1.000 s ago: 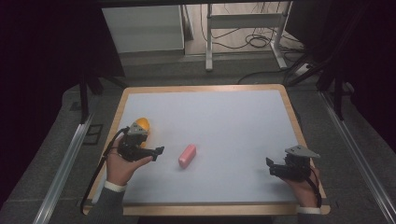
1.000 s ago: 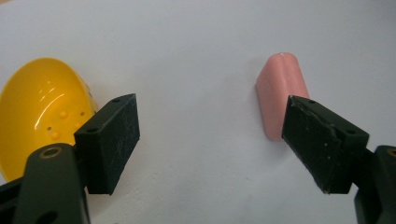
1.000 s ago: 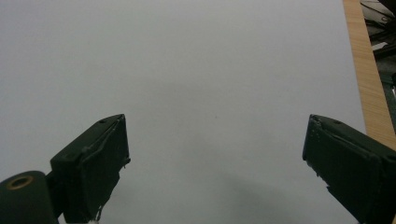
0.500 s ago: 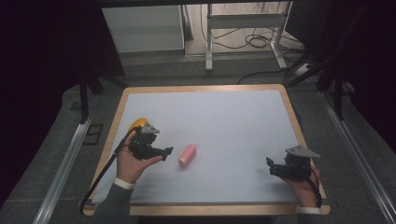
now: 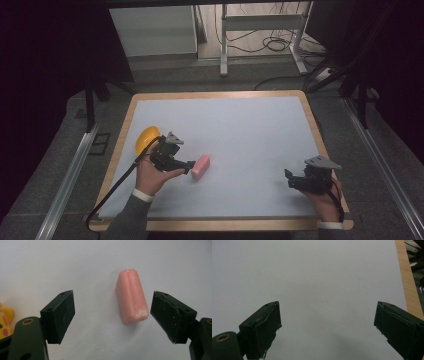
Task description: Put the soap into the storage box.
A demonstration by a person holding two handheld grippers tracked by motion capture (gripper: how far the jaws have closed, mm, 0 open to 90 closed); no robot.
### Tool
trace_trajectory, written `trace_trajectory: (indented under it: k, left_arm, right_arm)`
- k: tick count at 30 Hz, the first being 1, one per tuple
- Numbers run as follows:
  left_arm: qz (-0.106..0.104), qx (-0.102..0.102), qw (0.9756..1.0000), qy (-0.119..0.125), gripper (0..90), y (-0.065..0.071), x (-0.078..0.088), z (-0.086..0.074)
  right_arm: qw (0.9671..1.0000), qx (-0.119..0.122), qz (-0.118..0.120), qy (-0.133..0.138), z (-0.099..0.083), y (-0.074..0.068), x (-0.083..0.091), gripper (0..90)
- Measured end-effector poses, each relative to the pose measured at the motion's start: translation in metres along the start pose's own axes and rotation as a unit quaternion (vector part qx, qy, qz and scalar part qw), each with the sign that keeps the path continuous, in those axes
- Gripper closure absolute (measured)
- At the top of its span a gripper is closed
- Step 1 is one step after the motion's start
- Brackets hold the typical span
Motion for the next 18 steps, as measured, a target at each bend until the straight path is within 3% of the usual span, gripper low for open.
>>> trace_trajectory:
  k: [14,18]
  left_arm:
    - [-0.013,-0.003,0.9996,-0.024,23.9,0.014,-0.018,0.006]
    - [-0.021,0.007,0.9993,-0.030,26.1,0.016,-0.027,0.007]
  right_arm:
    - [1.0000,-0.001,-0.001,-0.002,-0.001,0.000,-0.001,6.8]
    - [1.0000,0.001,0.000,-0.001,-0.001,0.000,0.000,6.8]
Point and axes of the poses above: each handheld gripper's, and its own axes: x roughly backward along the jaws, z roughly out of its top, y roughly to its right, the point moved 8 cm from there along -x, roughly forward along the jaws, and after that the axes turned 3 degrees about -x, right-handed, at the moved point
